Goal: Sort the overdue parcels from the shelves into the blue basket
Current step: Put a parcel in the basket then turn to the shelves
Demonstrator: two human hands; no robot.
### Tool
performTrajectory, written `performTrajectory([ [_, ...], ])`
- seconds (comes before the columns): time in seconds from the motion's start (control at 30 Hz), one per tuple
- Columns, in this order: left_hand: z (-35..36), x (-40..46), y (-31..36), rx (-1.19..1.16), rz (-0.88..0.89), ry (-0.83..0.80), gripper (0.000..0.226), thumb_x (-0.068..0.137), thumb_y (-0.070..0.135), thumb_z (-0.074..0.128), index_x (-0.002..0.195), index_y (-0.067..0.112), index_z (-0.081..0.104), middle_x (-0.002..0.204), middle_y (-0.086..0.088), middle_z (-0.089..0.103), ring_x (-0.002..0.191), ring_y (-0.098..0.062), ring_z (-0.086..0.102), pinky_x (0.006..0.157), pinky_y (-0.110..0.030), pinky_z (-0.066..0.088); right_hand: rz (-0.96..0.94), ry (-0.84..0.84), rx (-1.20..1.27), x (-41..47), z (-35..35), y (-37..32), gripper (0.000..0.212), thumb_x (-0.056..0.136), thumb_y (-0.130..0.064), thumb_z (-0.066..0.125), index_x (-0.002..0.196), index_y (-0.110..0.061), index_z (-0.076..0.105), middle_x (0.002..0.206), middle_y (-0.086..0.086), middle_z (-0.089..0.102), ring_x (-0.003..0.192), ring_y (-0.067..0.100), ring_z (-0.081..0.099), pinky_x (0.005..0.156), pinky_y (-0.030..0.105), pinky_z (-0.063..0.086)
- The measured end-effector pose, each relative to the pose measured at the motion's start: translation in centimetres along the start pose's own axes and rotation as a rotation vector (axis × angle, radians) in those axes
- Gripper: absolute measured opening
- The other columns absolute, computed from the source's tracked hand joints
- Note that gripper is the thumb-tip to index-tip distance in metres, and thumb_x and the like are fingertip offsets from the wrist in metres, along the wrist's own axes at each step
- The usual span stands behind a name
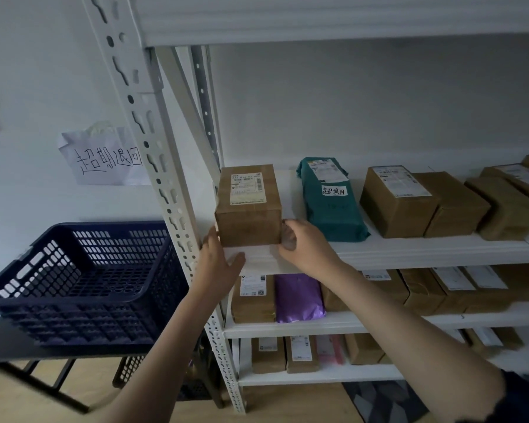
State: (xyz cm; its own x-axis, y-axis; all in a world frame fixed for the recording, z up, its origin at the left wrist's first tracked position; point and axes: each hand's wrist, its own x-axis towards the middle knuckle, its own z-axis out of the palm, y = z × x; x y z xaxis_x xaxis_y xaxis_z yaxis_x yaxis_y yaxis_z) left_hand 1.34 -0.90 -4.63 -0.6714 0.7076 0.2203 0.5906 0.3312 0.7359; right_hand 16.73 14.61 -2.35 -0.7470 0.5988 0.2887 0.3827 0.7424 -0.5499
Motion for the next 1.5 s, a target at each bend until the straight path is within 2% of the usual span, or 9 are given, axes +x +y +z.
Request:
performTrajectory([
  [0.17,0.8,-4.5,0.3,0.085,0.024,0.050,0.074,0.097,0.026,0.064,0.157,0.008,0.024,0.156,-0.011,0.033,0.144,-0.027,0.031,0.118,-0.039,0.028,-0.054,0.056,-0.052,-4.4,-3.0,2.1,0.048,0.095,-0.026,0.068,0.140,-0.013,0.055,0.119,-0.007,0.054,0.105,0.006,0.052,0.090,0.020,0.042],
  [0.33,3.5,-7.4,2.6,0.134,0.092,0.060,0.059,0.098,0.027,0.062,0.150,0.010,0.040,0.151,-0.004,0.042,0.140,-0.024,0.040,0.115,-0.038,0.035,0.007,0.164,-0.084,-7.0,-7.1,6.2,0.051,0.095,-0.026,0.068,0.141,-0.011,0.054,0.136,0.002,0.055,0.125,0.015,0.051,0.102,0.021,0.036],
  [0.6,9.4,-5.3,10.2,0.176,0.174,-0.059,0.061,0.098,0.029,0.063,0.152,0.013,0.039,0.154,-0.004,0.041,0.141,-0.024,0.040,0.115,-0.035,0.034,0.171,-0.002,-0.070,-6.4,-9.4,11.5,0.082,0.088,-0.036,0.077,0.153,-0.012,0.032,0.146,0.009,0.044,0.134,0.024,0.045,0.107,0.031,0.039],
  [0.9,11.2,0.2,12.8,0.125,0.045,-0.131,0.076,0.090,0.029,0.075,0.150,0.011,0.032,0.146,-0.012,0.043,0.129,-0.028,0.050,0.105,-0.036,0.044,0.086,-0.099,0.222,-2.6,-10.5,12.2,0.070,0.085,-0.037,0.081,0.143,-0.019,0.046,0.126,-0.010,0.059,0.107,0.000,0.052,0.085,0.017,0.045],
  [1.07,11.0,2.3,12.5,0.288,0.109,-0.051,0.074,0.086,0.025,0.078,0.147,0.008,0.039,0.142,-0.016,0.039,0.132,-0.037,0.041,0.109,-0.044,0.039,0.072,-0.126,0.099,-0.1,-9.6,13.1,0.071,0.080,-0.044,0.080,0.140,-0.023,0.047,0.129,-0.002,0.060,0.112,0.016,0.061,0.092,0.039,0.056],
  [1.13,10.9,3.5,12.8,0.333,0.155,-0.045,0.072,0.085,0.024,0.078,0.146,0.009,0.041,0.138,-0.016,0.038,0.129,-0.039,0.040,0.109,-0.047,0.038,0.045,-0.155,-0.004,0.7,-9.2,13.3,0.061,0.078,-0.045,0.076,0.130,-0.024,0.052,0.123,0.000,0.059,0.107,0.020,0.061,0.088,0.040,0.057],
  [1.3,11.7,7.4,13.0,0.365,0.101,-0.142,0.070,0.082,0.037,0.079,0.139,0.012,0.046,0.133,-0.010,0.049,0.118,-0.029,0.053,0.094,-0.038,0.048,0.047,-0.160,-0.042,2.3,-8.2,14.4,0.080,0.069,-0.066,0.066,0.135,-0.024,0.049,0.128,0.000,0.055,0.111,0.019,0.056,0.092,0.039,0.053],
  [1.4,12.5,8.6,12.9,0.387,0.143,-0.284,0.041,0.088,0.038,0.075,0.119,0.016,0.060,0.108,-0.002,0.069,0.096,-0.018,0.066,0.081,-0.031,0.055,0.043,-0.174,-0.028,3.1,-7.9,14.4,0.057,0.075,-0.055,0.070,0.123,-0.027,0.057,0.117,-0.004,0.061,0.105,0.016,0.059,0.092,0.042,0.055],
  [1.5,13.0,8.6,12.8,0.288,0.159,-0.293,0.032,0.088,0.038,0.076,0.112,0.023,0.060,0.095,0.008,0.066,0.088,-0.012,0.064,0.070,-0.024,0.049,0.031,-0.197,-0.027,3.7,-7.6,14.1,0.025,0.082,-0.041,0.067,0.102,-0.026,0.061,0.100,-0.002,0.063,0.095,0.019,0.061,0.086,0.042,0.056],
])
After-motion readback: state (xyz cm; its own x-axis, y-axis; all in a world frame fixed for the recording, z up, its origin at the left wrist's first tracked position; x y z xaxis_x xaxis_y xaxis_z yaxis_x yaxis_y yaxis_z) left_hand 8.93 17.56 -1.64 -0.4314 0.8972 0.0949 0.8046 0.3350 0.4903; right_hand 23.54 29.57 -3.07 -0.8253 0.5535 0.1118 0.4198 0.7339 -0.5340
